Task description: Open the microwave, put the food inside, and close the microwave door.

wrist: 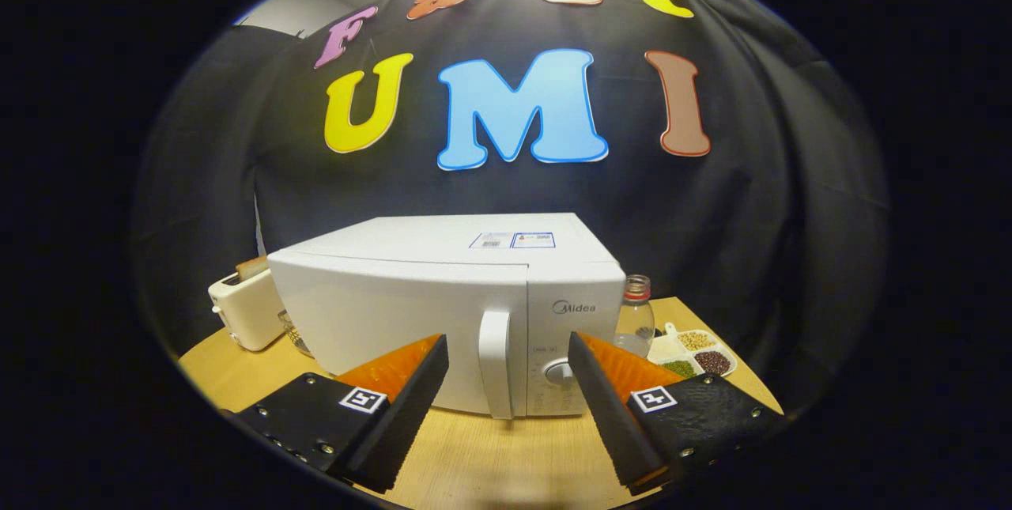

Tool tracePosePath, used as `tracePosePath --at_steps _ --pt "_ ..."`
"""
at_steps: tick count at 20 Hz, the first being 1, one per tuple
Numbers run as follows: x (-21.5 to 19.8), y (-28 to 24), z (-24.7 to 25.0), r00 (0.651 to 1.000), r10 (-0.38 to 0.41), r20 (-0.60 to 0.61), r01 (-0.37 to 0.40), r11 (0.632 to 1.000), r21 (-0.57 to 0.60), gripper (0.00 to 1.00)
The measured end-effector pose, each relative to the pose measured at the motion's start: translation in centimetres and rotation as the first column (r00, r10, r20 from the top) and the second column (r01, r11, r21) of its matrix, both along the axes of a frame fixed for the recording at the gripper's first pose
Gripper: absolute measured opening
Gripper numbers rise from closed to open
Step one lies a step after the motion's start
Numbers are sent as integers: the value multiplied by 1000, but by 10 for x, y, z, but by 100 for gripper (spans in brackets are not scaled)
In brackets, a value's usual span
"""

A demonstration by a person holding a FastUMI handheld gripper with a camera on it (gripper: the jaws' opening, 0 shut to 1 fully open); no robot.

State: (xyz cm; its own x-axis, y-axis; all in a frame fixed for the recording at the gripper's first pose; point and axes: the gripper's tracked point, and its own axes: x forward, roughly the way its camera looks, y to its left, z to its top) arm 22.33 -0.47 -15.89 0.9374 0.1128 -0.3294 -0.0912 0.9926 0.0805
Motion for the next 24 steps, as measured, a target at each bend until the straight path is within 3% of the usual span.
tracePosePath --at_steps 7,8,10,11,12,15,17,18,19,24 --pt "21 11 -45 992 13 -123 -7 999 50 89" --pt "23 13 -50 991 11 -135 -5 999 49 73" --pt "26 16 -55 989 24 -144 -17 999 50 55" --pt "26 21 -55 989 35 -144 -28 998 49 50" --pt "25 21 -51 990 29 -135 -27 999 18 33" --pt "30 19 -57 991 52 -126 -59 997 -54 28" --pt "26 21 -55 990 85 -116 -90 995 -42 12" --pt "26 22 -57 989 96 -114 -101 994 -40 12" --pt "27 21 -56 988 102 -113 -109 993 -53 5" --pt "21 22 -56 986 93 -140 -102 993 -59 5"
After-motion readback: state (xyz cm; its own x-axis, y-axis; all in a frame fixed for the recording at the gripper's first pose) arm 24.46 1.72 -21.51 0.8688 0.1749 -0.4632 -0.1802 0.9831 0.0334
